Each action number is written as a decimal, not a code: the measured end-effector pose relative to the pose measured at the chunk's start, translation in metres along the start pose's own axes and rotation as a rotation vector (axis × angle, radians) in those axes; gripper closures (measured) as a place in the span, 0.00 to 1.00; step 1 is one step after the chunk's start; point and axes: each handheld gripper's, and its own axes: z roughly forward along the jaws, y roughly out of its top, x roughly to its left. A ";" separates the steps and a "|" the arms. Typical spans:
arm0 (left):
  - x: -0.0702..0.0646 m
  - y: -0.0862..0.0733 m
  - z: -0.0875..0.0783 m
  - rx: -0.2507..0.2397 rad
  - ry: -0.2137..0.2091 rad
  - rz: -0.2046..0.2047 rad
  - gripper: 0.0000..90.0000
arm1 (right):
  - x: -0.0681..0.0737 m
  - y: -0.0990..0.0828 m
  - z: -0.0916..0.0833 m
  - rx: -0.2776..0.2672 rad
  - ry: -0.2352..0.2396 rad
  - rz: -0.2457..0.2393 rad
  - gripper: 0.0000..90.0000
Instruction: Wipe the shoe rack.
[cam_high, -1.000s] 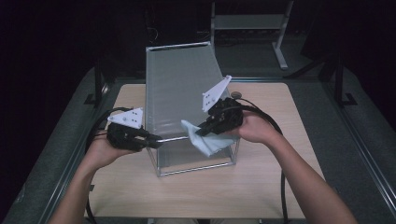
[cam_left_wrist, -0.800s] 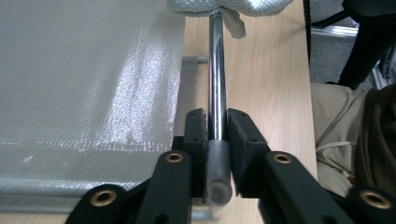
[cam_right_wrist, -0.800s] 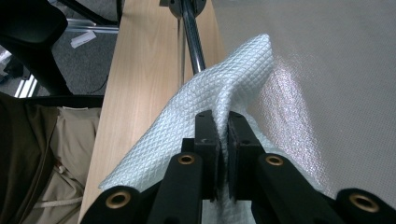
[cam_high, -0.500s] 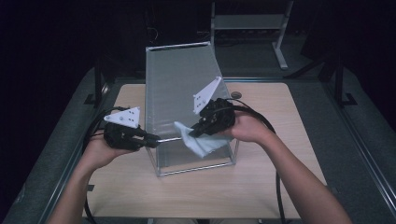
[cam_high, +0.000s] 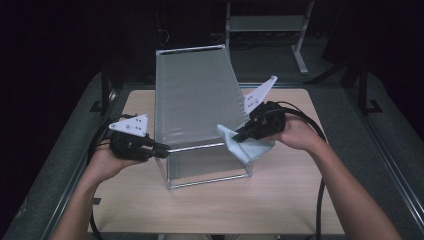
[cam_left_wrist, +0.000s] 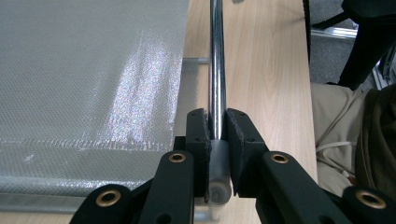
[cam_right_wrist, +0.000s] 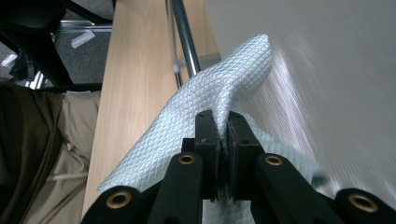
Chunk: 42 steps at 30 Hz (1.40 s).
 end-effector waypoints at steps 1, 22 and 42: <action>0.000 0.000 0.001 -0.004 -0.002 -0.002 0.89 | -0.001 -0.003 -0.003 0.000 -0.005 0.012 0.94; 0.000 0.004 0.004 -0.002 -0.007 -0.007 0.89 | 0.011 0.031 0.034 -0.062 0.004 -0.064 0.94; -0.002 0.016 0.017 0.004 -0.021 0.003 0.89 | 0.009 0.019 0.021 -0.039 -0.030 -0.034 0.94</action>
